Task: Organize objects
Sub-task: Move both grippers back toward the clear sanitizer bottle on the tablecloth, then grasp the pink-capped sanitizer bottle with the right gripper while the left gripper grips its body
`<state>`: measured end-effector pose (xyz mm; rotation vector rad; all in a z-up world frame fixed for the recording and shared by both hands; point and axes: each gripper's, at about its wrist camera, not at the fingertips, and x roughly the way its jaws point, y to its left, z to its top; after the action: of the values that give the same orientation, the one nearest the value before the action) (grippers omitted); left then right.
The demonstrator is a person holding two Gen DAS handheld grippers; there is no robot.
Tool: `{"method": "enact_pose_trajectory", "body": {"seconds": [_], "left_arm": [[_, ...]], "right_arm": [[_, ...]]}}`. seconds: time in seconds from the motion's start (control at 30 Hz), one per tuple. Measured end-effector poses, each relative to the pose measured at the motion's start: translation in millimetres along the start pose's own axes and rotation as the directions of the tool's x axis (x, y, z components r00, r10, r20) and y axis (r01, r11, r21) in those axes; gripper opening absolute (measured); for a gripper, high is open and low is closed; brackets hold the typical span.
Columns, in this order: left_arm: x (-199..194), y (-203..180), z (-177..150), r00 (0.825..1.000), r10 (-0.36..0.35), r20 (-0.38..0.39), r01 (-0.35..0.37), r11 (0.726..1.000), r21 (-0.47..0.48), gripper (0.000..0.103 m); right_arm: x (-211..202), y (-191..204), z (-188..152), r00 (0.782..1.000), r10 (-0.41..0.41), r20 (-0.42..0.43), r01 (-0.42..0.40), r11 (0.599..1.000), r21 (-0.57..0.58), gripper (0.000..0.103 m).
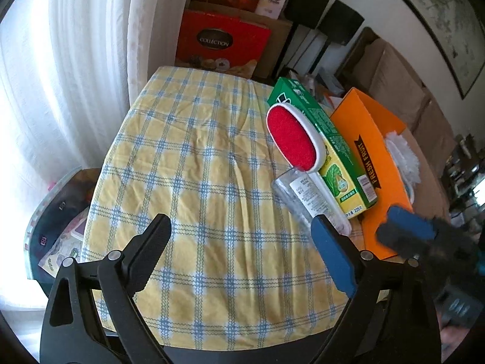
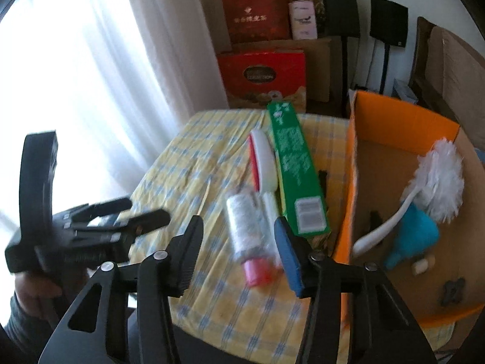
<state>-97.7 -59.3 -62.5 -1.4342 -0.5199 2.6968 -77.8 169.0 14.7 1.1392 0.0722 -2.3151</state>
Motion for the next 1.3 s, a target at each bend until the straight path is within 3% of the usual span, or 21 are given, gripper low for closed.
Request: {"method": "enact_pose_trajectory", "body": {"seconds": [0.27,0.47,0.7,1.17,1.3], "left_arm": [[8.8,-6.1,-9.7,0.999,-0.024,-0.027,0.024,1.0,0.003,0.09],[9.9,-8.9,-10.8,0.999,-0.03,-0.027,0.03,1.0,0.004,0.09],[10.5,-8.5,-11.4,0.999,-0.03,-0.029,0.03,1.0,0.002,0.09],[14.9,-6.1,-14.0,0.999,-0.039,-0.038,0.039,0.999,-0.005,0.09],[12.7,-3.9,-13.7,0.999,-0.038,-0.03,0.038,0.999,0.007,0.089]], "right_arm": [[20.1,-5.8,-33.7,0.999,-0.015,-0.049,0.016,0.999,0.031,0.041],[34.9,-10.3,-41.6,0.997,-0.048,-0.065,0.049,0.998,0.027,0.034],[45.5,-6.9,-45.4,0.993,-0.101,-0.066,0.101,0.995,-0.004,0.033],[63.4,-12.2,-50.9,0.994,-0.062,-0.086,0.065,0.997,0.044,0.028],[51.3,-10.5,-48.2,0.998,-0.036,-0.057,0.039,0.998,0.044,0.027]]}}
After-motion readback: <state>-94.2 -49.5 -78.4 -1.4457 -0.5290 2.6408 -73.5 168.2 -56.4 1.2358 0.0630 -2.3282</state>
